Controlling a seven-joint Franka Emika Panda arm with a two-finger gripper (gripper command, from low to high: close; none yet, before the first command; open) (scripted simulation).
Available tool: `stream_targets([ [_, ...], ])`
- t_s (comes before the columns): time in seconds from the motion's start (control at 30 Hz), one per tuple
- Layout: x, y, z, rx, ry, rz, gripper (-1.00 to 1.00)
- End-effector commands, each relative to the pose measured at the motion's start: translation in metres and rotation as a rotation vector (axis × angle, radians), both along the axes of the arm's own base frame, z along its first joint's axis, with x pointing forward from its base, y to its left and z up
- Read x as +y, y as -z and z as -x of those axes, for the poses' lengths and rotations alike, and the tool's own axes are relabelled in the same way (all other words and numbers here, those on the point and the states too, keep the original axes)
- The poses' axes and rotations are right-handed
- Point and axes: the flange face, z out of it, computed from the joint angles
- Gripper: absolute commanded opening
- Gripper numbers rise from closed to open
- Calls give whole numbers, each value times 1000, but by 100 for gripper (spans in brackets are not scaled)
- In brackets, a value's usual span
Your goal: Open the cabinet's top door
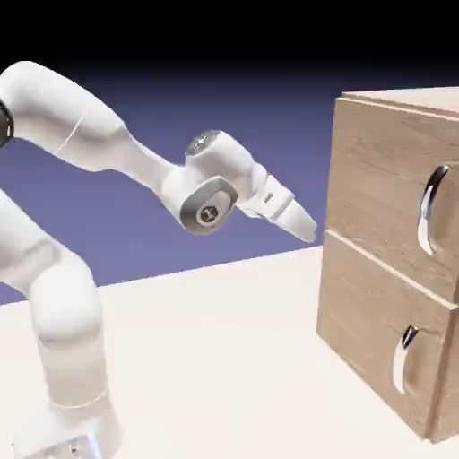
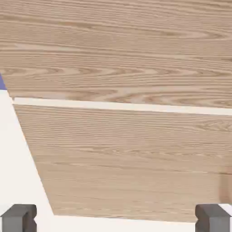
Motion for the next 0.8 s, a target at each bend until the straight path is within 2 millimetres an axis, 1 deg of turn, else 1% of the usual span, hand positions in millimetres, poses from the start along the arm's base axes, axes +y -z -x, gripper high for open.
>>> stream_targets([
  [0.0,2,-8,0,-19,-7,3,0],
  [0.2,7,-55,2,-133,-43,20,0],
  [0.4,6,-96,10,-245,-69,29,0],
  [0.6,-4,-129,19,-352,-83,32,0],
  [0.77,-18,-149,27,-436,-88,29,0],
])
